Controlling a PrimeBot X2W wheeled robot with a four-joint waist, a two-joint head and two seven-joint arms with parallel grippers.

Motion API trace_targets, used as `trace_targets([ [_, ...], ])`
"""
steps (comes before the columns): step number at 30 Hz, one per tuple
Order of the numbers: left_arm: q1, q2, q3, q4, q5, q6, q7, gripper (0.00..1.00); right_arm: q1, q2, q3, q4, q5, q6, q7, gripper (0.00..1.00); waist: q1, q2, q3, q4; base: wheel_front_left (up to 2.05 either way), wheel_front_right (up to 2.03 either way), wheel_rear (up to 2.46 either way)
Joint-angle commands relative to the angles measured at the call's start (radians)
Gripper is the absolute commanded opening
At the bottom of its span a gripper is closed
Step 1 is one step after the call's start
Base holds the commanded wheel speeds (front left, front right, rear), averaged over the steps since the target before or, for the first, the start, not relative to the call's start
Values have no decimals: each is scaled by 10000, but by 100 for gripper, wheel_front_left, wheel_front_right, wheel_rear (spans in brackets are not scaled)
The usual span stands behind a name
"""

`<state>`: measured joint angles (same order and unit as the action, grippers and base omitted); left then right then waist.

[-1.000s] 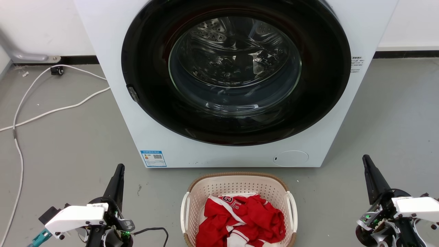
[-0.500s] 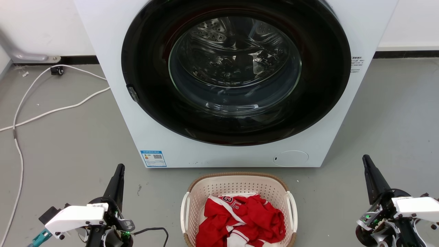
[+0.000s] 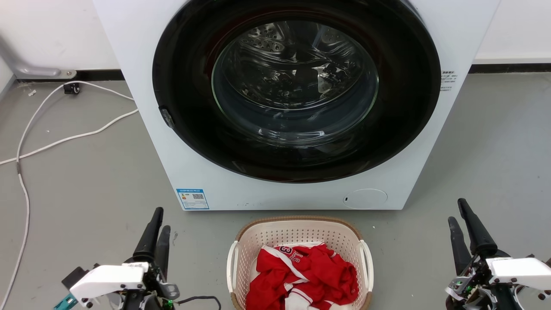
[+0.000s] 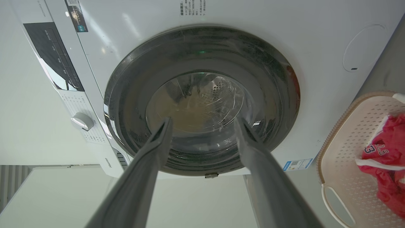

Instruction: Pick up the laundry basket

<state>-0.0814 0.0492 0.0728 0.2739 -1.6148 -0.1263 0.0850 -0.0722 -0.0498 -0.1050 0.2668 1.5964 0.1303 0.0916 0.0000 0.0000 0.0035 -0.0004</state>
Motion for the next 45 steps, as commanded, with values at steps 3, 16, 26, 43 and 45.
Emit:
trace_targets([
  [3,-425,39,-281,-188,255,-20,-222,100,-181,-93,91,-253,-419,2,-258,100,0,0,3,-6,0,0,0],
  [16,-596,37,-566,-609,2919,-22,-804,100,-153,-108,109,-705,-3518,3,-859,100,0,0,43,-19,0,0,0],
  [26,-814,35,-1271,-532,5606,257,-1198,100,-161,-132,173,-817,-6158,3,-1246,100,0,0,71,-20,0,0,0],
  [43,-1292,214,-2265,-81,8920,753,-1785,100,-206,-61,117,-814,-9731,3,-1641,100,0,0,104,-22,0,0,0],
  [45,-1328,244,-2369,-29,9208,828,-1842,100,-218,-57,131,-810,-10083,4,-1680,100,0,0,100,-23,0,0,0],
])
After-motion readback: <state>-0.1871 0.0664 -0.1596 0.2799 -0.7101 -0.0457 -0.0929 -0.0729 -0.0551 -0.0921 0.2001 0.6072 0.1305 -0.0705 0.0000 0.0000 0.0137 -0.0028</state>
